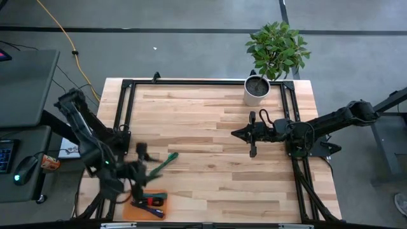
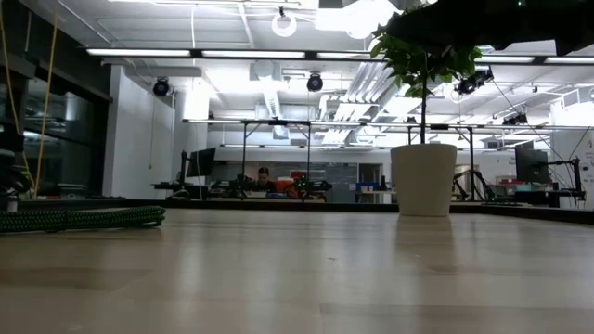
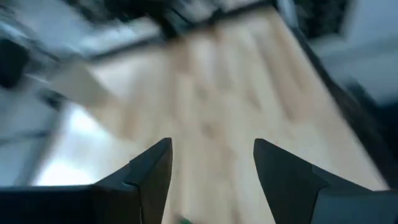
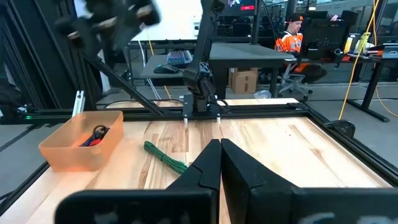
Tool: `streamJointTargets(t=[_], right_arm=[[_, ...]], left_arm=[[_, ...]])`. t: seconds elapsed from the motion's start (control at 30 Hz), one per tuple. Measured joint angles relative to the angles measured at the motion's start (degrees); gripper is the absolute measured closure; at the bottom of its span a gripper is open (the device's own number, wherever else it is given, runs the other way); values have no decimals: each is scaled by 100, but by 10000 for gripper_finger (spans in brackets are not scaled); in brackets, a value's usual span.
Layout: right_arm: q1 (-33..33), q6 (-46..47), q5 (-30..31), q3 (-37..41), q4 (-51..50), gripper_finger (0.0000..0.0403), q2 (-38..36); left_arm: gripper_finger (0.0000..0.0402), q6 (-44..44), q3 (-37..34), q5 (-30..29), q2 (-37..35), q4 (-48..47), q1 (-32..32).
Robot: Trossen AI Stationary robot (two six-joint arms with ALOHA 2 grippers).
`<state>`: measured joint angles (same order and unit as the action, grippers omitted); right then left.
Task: Pick and place USB-C Cables
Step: Put the green charger cable into the orange bin
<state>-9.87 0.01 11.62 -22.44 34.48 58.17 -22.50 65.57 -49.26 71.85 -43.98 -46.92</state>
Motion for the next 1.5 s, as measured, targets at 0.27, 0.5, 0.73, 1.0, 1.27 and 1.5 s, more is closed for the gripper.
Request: streamJointTargets(t=[0.27, 0.5, 0.73, 1.0, 1.27, 1.5], right_arm=[[2, -3, 1, 0, 2, 403, 0], [13, -44, 2, -1, 30, 403, 0], [13, -46, 2, 0, 44, 403, 0], [13, -48, 2, 0, 48, 403, 0], [13, -4, 2, 0, 48, 403, 0], [13, -4, 2, 0, 48, 403, 0]], left_arm=[[195, 820, -1539, -1460, -1250, 1705, 262], [195, 2486, -3782, 356, -2322, 5426, 1427], [195, 3184, -4966, 2901, -3112, 7672, 3329], [195, 2088, -5181, 4403, -4016, 6565, 4725], [195, 1442, -5181, 3847, -4299, 6085, 4722], [195, 1451, -5178, 3901, -4290, 6353, 4584]])
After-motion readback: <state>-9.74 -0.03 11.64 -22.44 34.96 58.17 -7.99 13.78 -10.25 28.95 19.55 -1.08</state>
